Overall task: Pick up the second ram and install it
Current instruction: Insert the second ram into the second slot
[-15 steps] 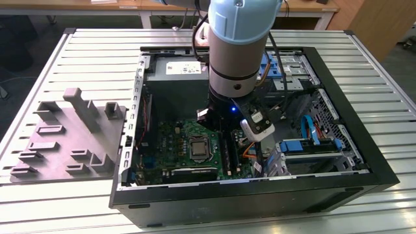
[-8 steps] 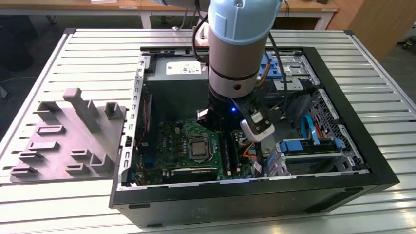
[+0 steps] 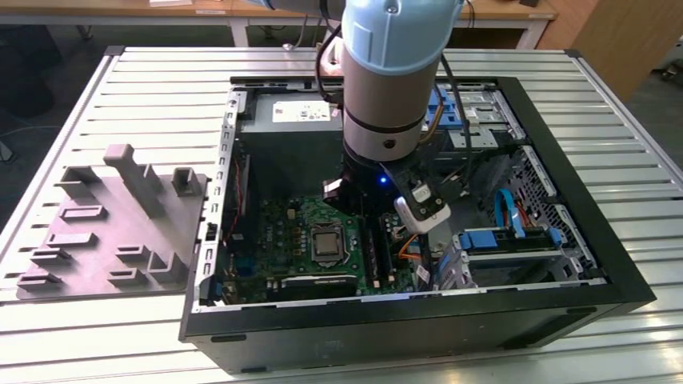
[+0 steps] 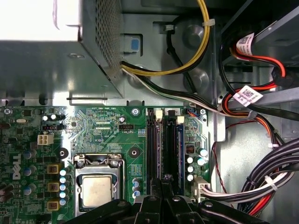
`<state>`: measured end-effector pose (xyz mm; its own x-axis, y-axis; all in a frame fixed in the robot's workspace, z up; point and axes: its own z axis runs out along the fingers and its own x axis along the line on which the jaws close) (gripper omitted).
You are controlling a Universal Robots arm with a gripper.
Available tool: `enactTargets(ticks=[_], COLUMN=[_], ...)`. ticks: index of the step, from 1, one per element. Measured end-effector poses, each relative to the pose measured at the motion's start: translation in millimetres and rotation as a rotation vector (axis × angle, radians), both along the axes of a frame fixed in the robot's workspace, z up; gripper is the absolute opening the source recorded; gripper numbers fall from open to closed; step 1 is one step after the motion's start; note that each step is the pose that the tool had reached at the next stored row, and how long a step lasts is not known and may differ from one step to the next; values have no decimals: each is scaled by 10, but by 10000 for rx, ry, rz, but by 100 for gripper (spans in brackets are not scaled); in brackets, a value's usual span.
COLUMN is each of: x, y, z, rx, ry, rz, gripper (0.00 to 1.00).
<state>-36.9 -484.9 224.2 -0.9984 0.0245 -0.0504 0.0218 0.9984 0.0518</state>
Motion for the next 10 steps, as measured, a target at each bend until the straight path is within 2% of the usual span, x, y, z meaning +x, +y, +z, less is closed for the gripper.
enactTargets(ticks=[10], x=[0], y=[0], z=[-3], rx=[38], ry=[-1], rz=[0], gripper=[12])
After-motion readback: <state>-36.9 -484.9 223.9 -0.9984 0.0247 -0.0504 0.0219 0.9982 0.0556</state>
